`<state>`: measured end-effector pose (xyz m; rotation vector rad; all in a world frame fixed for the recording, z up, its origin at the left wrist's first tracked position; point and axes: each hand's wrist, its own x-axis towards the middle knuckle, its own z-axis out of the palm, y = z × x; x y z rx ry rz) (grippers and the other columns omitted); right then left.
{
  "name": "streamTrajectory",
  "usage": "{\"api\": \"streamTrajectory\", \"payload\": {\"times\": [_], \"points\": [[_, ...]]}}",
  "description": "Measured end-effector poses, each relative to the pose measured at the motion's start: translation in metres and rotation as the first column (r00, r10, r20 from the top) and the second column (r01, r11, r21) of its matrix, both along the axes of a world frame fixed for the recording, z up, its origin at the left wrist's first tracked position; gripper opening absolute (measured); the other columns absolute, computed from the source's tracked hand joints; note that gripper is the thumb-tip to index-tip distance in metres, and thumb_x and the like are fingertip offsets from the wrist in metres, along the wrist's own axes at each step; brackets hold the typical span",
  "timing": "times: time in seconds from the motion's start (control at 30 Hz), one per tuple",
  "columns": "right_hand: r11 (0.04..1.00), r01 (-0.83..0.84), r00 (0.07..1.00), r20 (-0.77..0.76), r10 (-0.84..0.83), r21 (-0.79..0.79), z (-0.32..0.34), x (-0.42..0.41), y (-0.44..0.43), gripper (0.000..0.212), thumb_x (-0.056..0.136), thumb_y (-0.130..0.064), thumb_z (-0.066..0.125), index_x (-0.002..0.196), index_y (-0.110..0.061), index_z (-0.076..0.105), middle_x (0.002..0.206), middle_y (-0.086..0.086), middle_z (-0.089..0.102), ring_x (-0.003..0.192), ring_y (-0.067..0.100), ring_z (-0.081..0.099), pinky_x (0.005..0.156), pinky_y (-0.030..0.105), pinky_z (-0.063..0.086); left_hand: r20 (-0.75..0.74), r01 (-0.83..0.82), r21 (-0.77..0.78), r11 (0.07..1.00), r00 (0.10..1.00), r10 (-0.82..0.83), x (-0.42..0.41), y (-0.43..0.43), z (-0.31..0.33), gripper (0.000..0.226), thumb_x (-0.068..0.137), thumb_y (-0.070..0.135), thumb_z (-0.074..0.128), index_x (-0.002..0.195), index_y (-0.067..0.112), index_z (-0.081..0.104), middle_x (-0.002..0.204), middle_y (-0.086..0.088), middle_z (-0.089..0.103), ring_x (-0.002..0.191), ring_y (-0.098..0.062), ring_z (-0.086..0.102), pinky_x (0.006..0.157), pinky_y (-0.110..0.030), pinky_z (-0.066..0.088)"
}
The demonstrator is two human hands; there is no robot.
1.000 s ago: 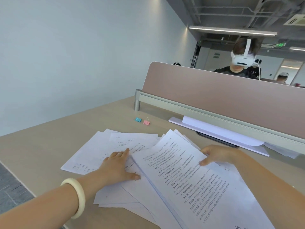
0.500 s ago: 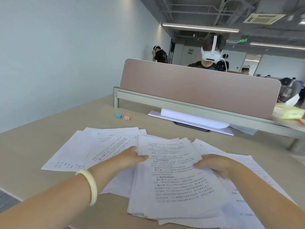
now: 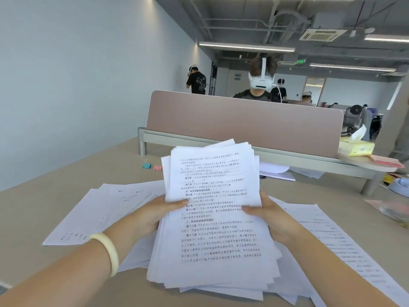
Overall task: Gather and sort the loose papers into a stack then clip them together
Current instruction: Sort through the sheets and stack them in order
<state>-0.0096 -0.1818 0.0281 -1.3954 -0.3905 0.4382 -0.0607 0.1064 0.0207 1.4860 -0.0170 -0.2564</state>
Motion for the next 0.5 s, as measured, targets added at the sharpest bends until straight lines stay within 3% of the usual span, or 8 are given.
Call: {"api": "streamTrajectory", "payload": {"times": [0.1,0.13,0.2,0.27,0.37,0.43,0.5], "points": [[0.986,0.061,0.978,0.205,-0.028,-0.156,0.027,-0.006,0.005,0.049,0.087,-0.005,0.065,0.13,-0.022,0.05,0.122,-0.002,0.068,0.109,0.017,0.067,0.086,0.031,0.057,0.159,-0.076,0.119,0.99,0.986,0.057,0.005,0.0,0.024,0.096,0.036,0.046,0.093,0.123,0.019,0.062,0.122,-0.001,0.068,0.113,-0.02,0.064,0.104,-0.044,0.044],[0.977,0.104,0.96,0.275,-0.049,-0.188,0.039,-0.006,0.008,0.048,0.089,-0.009,0.063,0.131,-0.026,0.048,0.124,-0.007,0.066,0.111,0.011,0.065,0.088,0.027,0.056,0.22,-0.139,0.143,0.98,0.97,0.106,0.006,0.0,0.034,0.084,0.047,0.043,0.091,0.123,0.021,0.062,0.123,0.001,0.068,0.114,-0.019,0.063,0.107,-0.045,0.042],[0.966,0.18,0.921,0.378,-0.1,-0.184,0.062,-0.005,0.014,0.053,0.087,-0.021,0.065,0.134,-0.031,0.043,0.128,-0.013,0.062,0.117,0.009,0.061,0.098,0.034,0.051,0.335,-0.282,0.129,0.951,0.915,0.226,0.006,-0.003,0.058,0.049,0.073,0.028,0.08,0.119,0.023,0.063,0.123,0.001,0.067,0.114,-0.019,0.063,0.107,-0.045,0.042],[0.963,0.232,0.895,0.418,-0.157,-0.135,0.078,-0.003,0.018,0.053,0.086,-0.025,0.065,0.133,-0.032,0.042,0.127,-0.015,0.061,0.119,0.01,0.058,0.094,0.033,0.05,0.408,-0.35,0.089,0.933,0.867,0.286,0.004,-0.006,0.077,0.032,0.079,0.026,0.074,0.109,0.027,0.066,0.116,0.002,0.069,0.106,-0.016,0.066,0.103,-0.042,0.046],[0.975,0.205,0.885,0.442,-0.148,-0.083,0.086,-0.006,0.025,0.05,0.09,-0.024,0.063,0.134,-0.033,0.042,0.127,-0.014,0.062,0.118,0.012,0.059,0.096,0.038,0.05,0.436,-0.281,0.148,0.948,0.879,0.193,-0.001,-0.013,0.087,0.055,0.057,0.049,0.084,0.106,0.033,0.067,0.114,0.011,0.07,0.106,-0.008,0.065,0.101,-0.033,0.046],[0.976,0.213,0.878,0.446,-0.173,-0.04,0.088,-0.007,0.03,0.054,0.087,-0.029,0.066,0.134,-0.035,0.041,0.127,-0.013,0.063,0.116,0.013,0.061,0.099,0.045,0.048,0.435,-0.288,0.126,0.949,0.876,0.208,0.001,-0.014,0.084,0.065,0.054,0.044,0.083,0.114,0.027,0.067,0.118,0.007,0.069,0.111,-0.013,0.064,0.102,-0.036,0.046],[0.968,0.249,0.875,0.424,-0.232,0.017,0.093,-0.007,0.037,0.059,0.079,-0.036,0.072,0.13,-0.034,0.044,0.123,-0.009,0.065,0.112,0.017,0.064,0.098,0.049,0.049,0.429,-0.333,0.077,0.94,0.862,0.27,0.006,-0.013,0.085,0.06,0.062,0.036,0.083,0.118,0.023,0.067,0.117,0.006,0.07,0.109,-0.014,0.065,0.102,-0.039,0.046]]}}
